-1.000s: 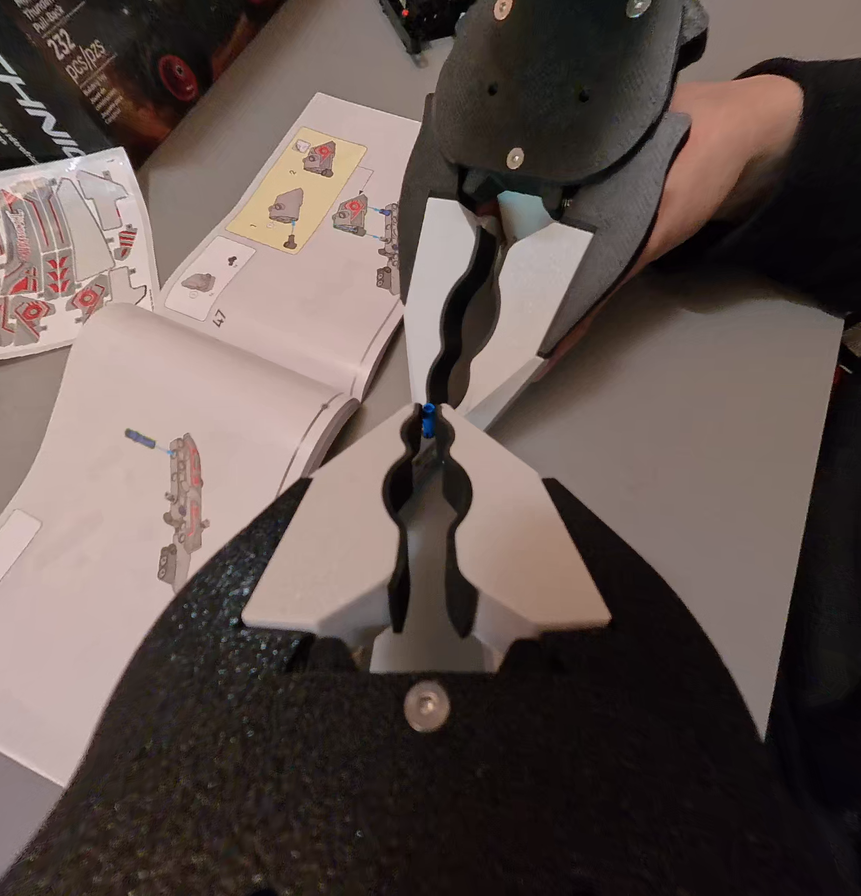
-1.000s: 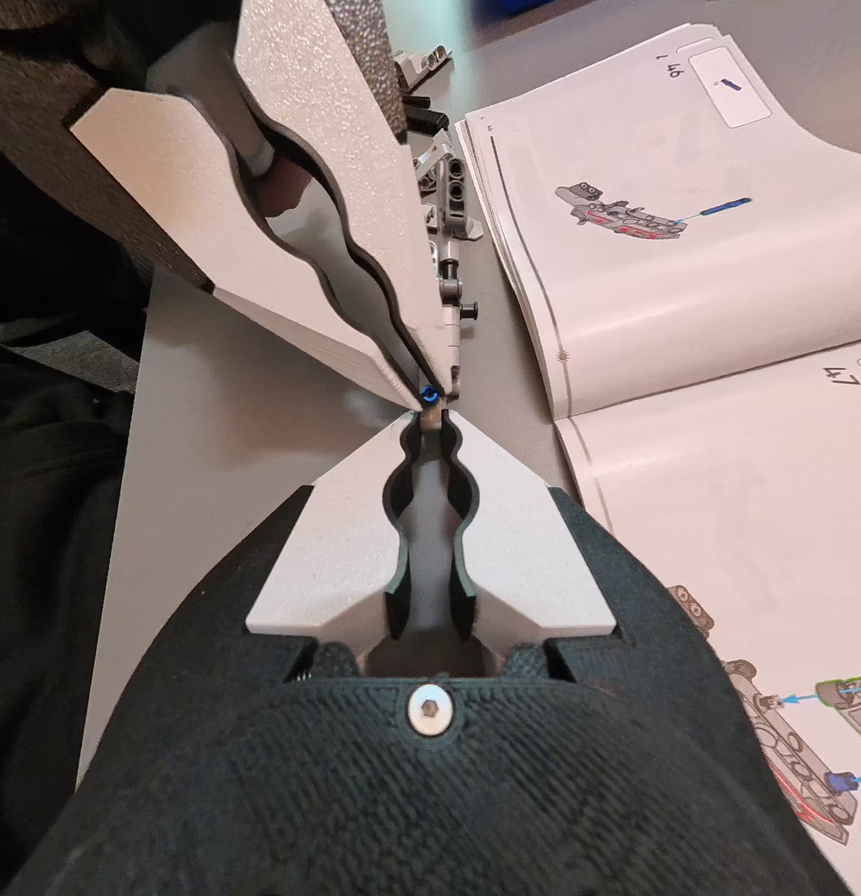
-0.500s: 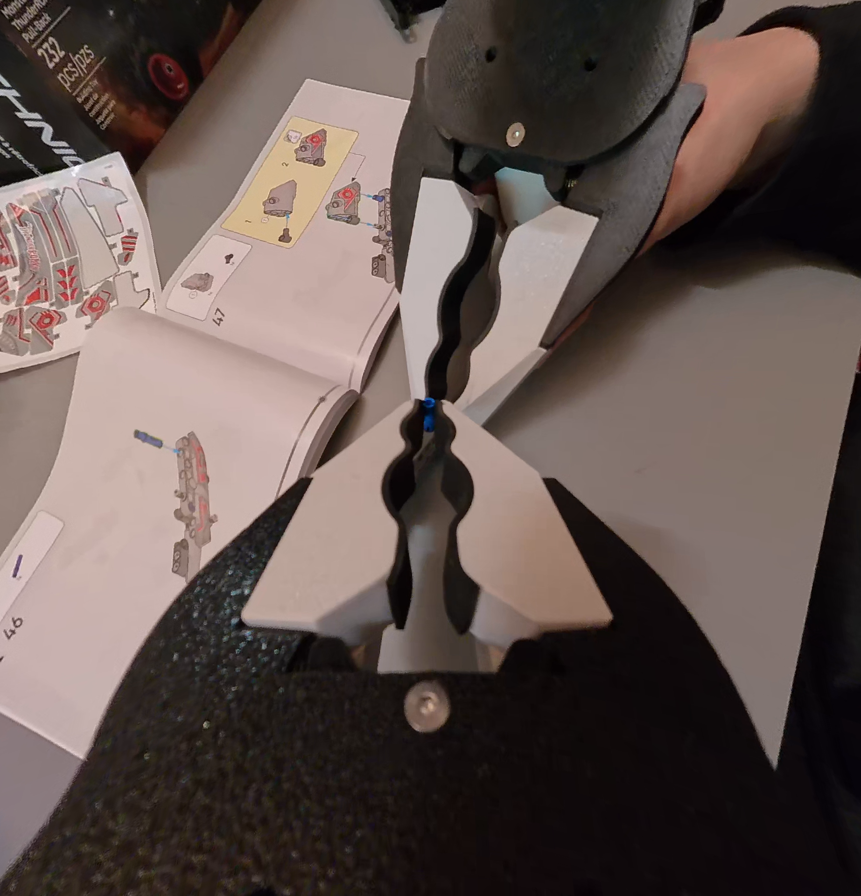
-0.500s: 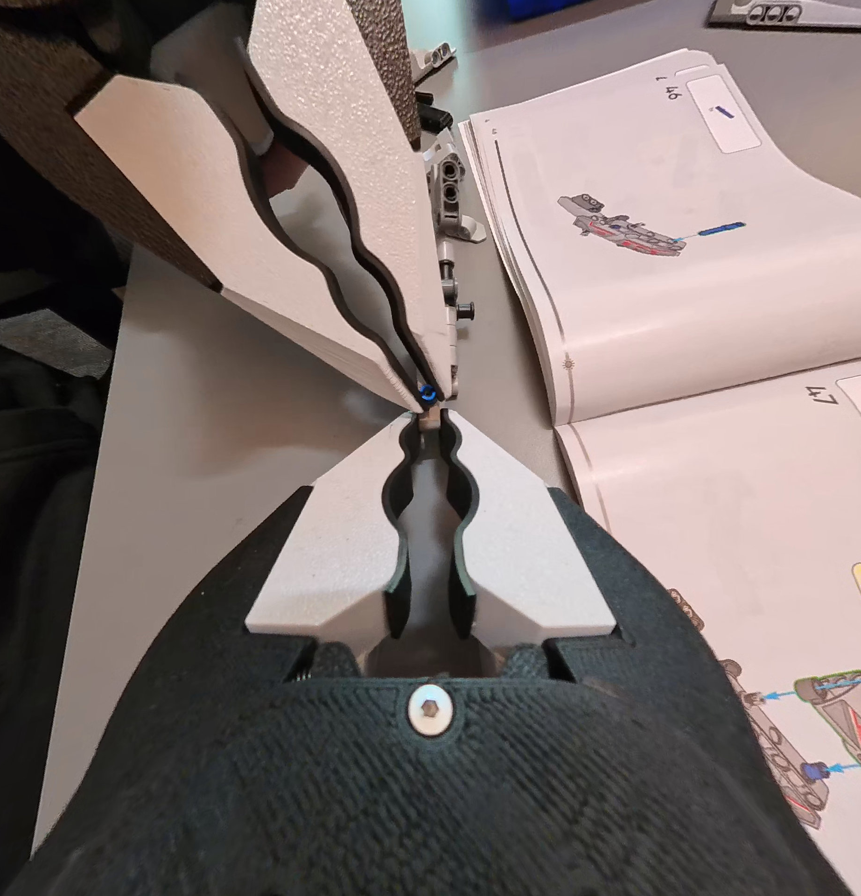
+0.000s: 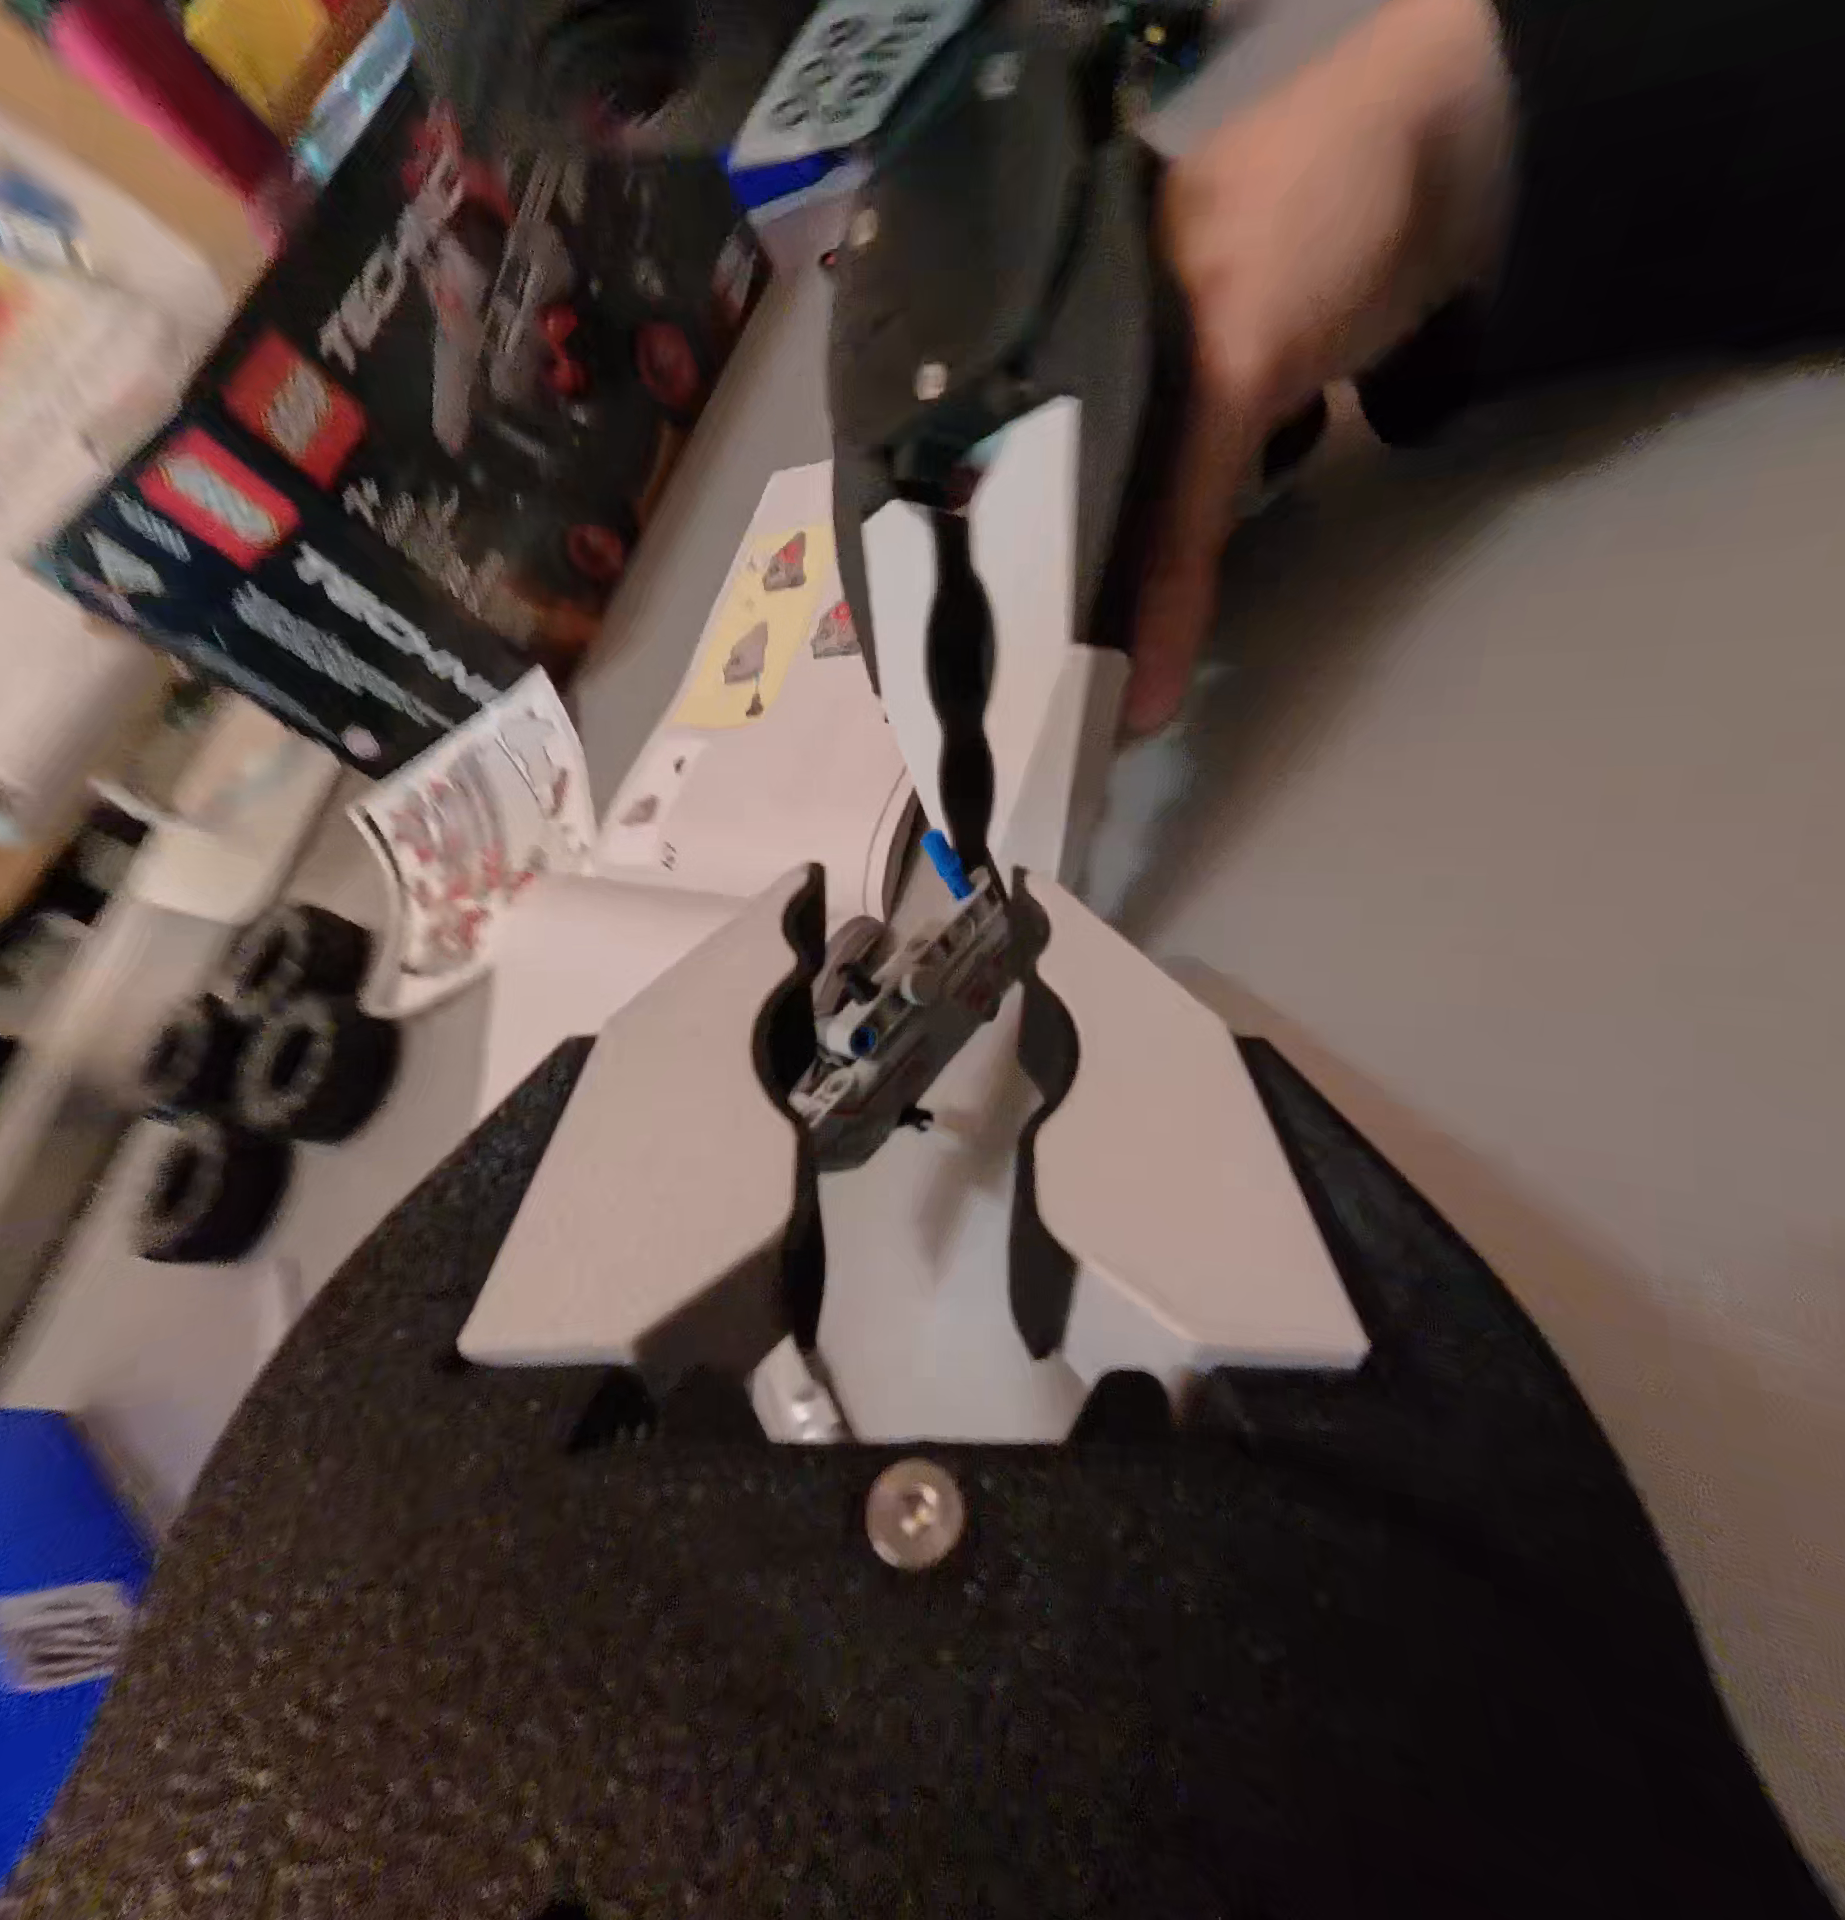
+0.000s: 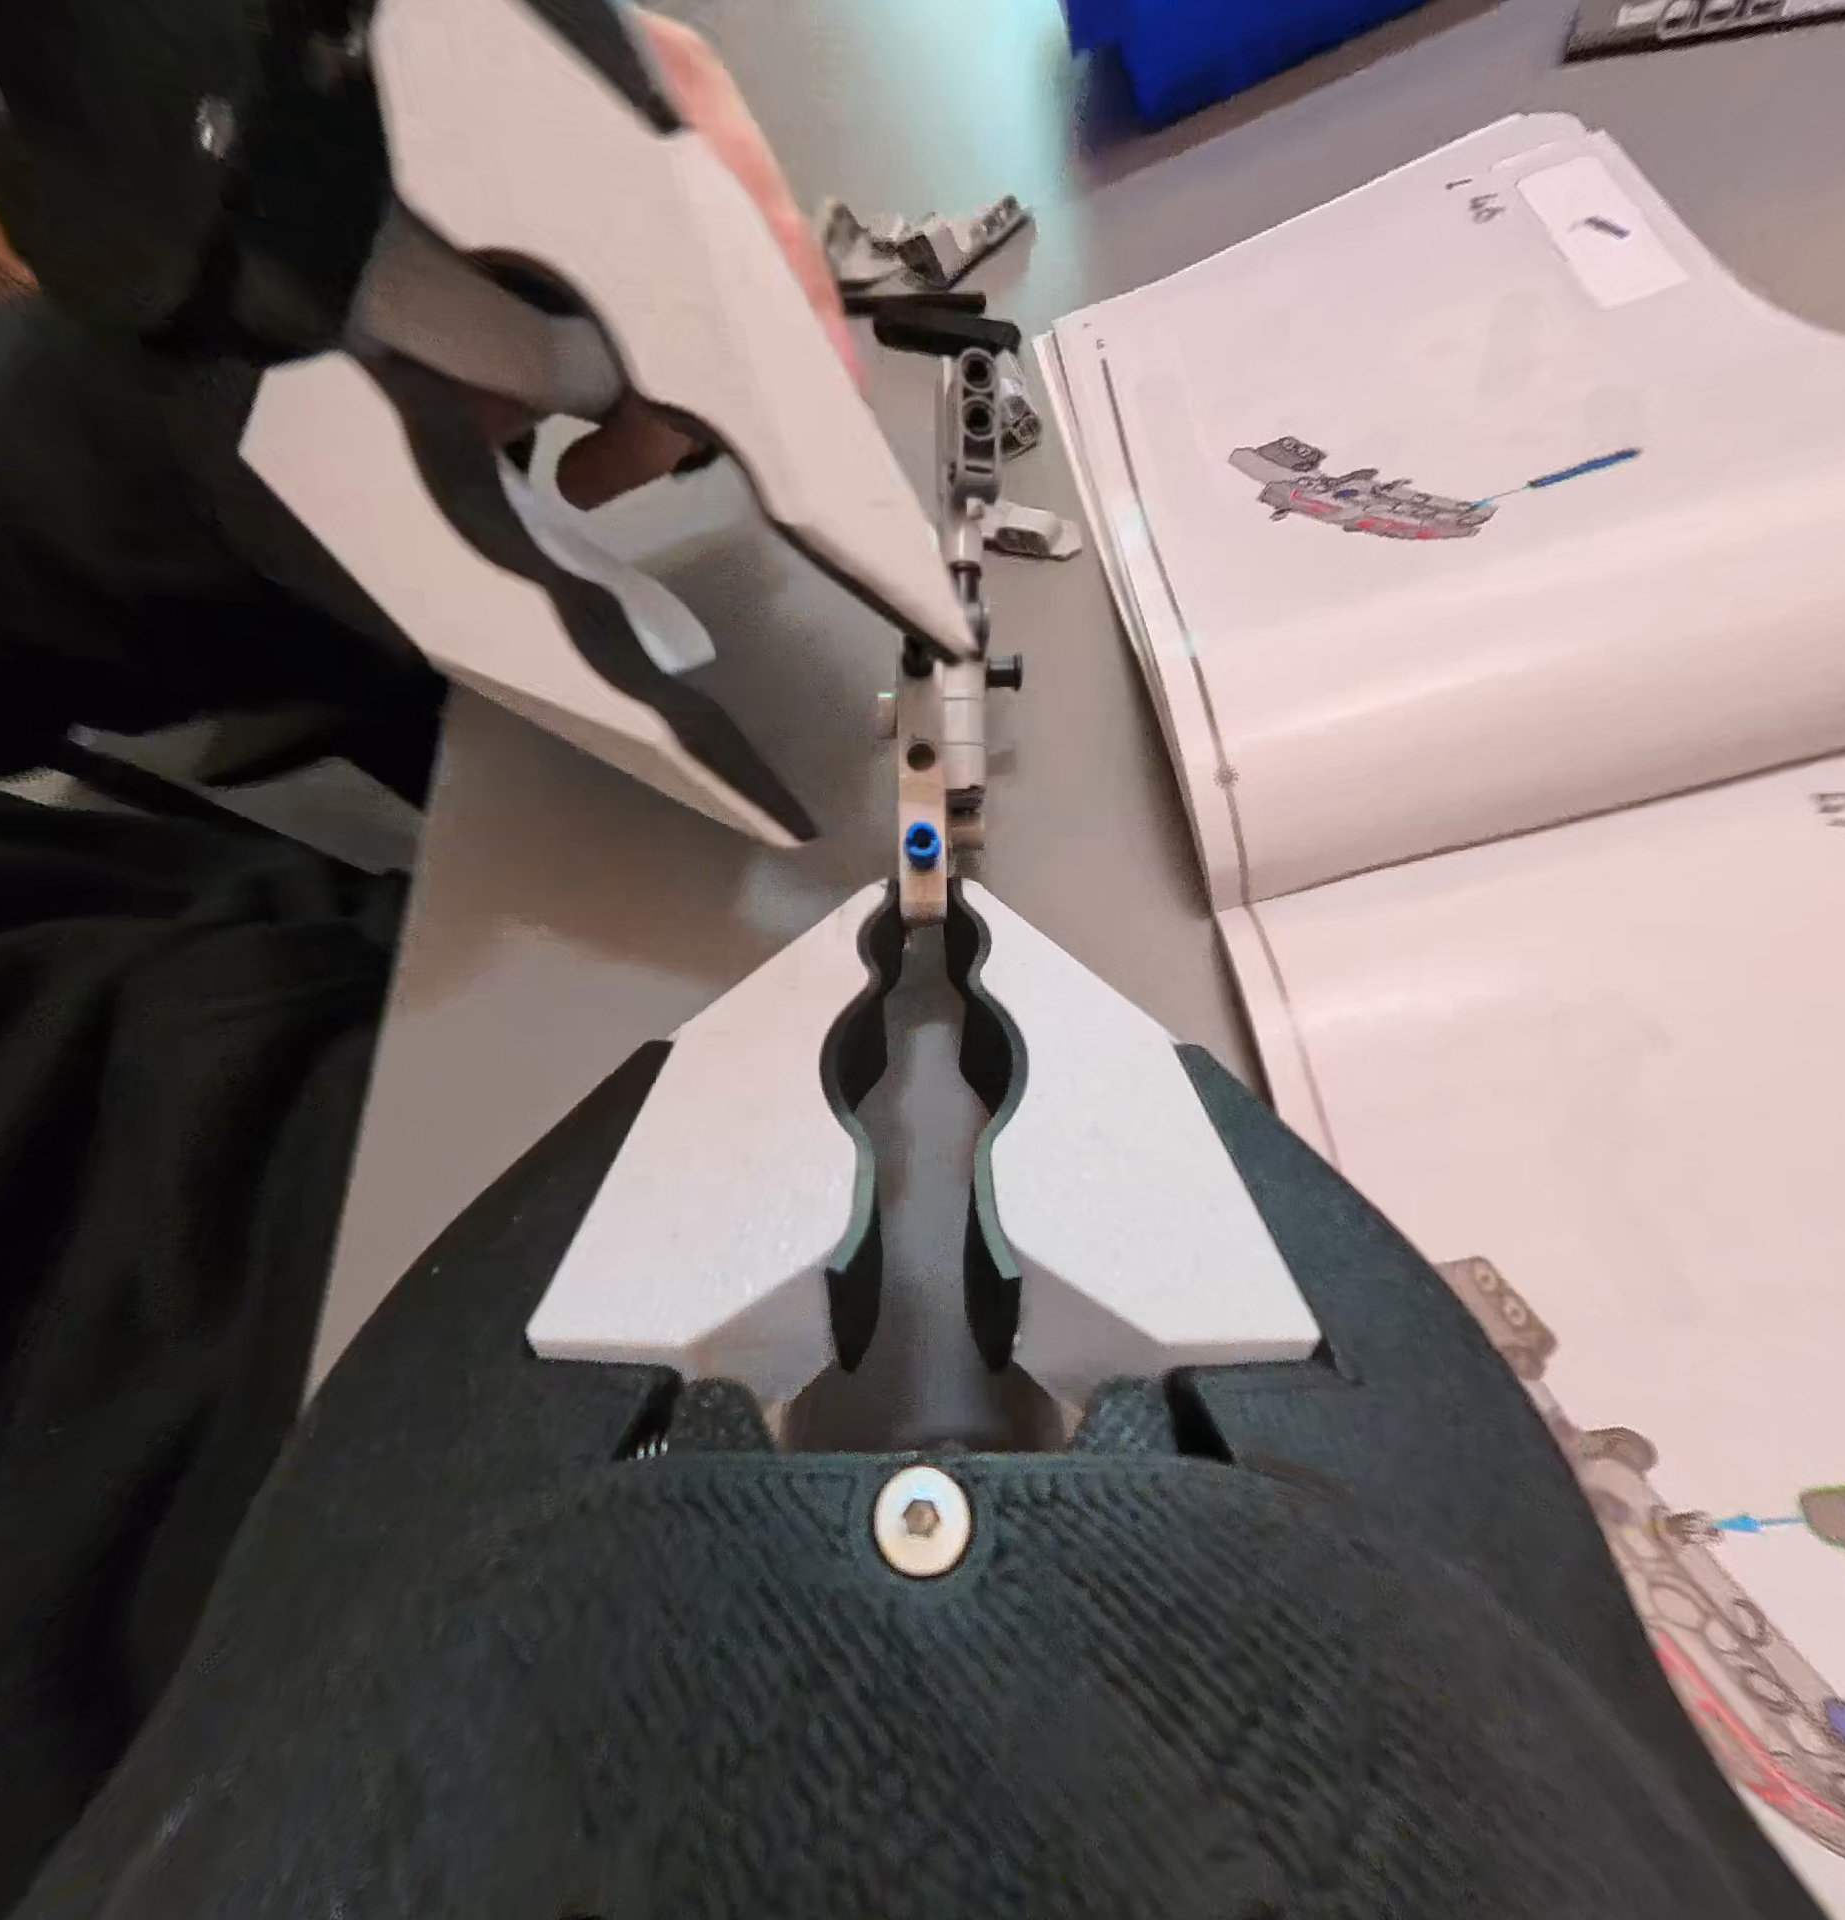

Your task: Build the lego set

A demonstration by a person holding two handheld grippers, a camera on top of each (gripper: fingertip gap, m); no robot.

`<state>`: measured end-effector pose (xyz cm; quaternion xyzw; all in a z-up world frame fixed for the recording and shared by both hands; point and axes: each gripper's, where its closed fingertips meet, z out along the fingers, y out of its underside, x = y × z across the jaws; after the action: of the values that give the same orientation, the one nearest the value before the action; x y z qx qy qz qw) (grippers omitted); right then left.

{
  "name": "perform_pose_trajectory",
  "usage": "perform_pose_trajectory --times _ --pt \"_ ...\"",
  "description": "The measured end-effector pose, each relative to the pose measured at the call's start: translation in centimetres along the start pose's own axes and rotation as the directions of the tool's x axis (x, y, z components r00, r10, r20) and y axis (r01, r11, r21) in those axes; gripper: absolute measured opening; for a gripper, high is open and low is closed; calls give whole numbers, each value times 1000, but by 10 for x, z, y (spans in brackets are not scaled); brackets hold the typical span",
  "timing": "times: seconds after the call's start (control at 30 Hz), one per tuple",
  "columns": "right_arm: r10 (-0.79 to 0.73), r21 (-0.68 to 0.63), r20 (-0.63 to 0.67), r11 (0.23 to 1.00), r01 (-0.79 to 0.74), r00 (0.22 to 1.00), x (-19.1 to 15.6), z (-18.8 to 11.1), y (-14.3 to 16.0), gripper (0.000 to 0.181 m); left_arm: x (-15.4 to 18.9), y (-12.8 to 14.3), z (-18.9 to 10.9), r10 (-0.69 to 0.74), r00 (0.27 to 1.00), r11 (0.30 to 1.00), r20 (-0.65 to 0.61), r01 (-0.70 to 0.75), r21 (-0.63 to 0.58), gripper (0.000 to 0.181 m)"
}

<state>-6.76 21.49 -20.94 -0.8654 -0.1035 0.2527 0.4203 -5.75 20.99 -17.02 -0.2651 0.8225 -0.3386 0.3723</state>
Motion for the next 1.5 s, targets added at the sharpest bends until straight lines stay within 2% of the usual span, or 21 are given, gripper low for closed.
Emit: perform_pose_trajectory --times 0.03,0.13,0.17,0.27,0.43,0.53,0.6,0.87,1.33,1.5 --pt "30 8 42 1000 -30 999 -3 -2 0 6 4 -2 -3 99 995 995 9 -99 -8 37" --pt "96 7 140 995 -98 986 -10 -7 2 6 16 8 -3 350 937 929 4 -346 -133 56" --pt "113 1 163 993 -115 980 -12 -7 3 6 19 14 0 406 914 896 -17 -402 -188 64" --pt "187 -47 240 982 -181 953 -19 -7 10 6 21 21 10 527 848 802 -49 -516 -302 72" --pt "313 -77 358 949 -307 879 -29 -11 13 6 25 16 22 506 861 805 -60 -495 -327 67" --pt "317 -49 372 945 -323 872 -29 -15 9 6 25 15 23 505 861 807 -51 -493 -327 55" --pt "318 -65 385 946 -318 867 -32 -14 11 6 28 12 23 520 852 802 -61 -511 -309 55" --pt "323 -84 373 946 -315 870 -32 -12 14 6 36 13 28 554 829 775 -84 -549 -311 47" --pt "335 -81 337 941 -327 880 -26 -10 15 6 32 16 31 578 814 761 -59 -563 -321 46" --pt "328 -91 342 944 -316 881 -28 -9 16 6 35 16 30 556 828 782 -76 -551 -292 46"
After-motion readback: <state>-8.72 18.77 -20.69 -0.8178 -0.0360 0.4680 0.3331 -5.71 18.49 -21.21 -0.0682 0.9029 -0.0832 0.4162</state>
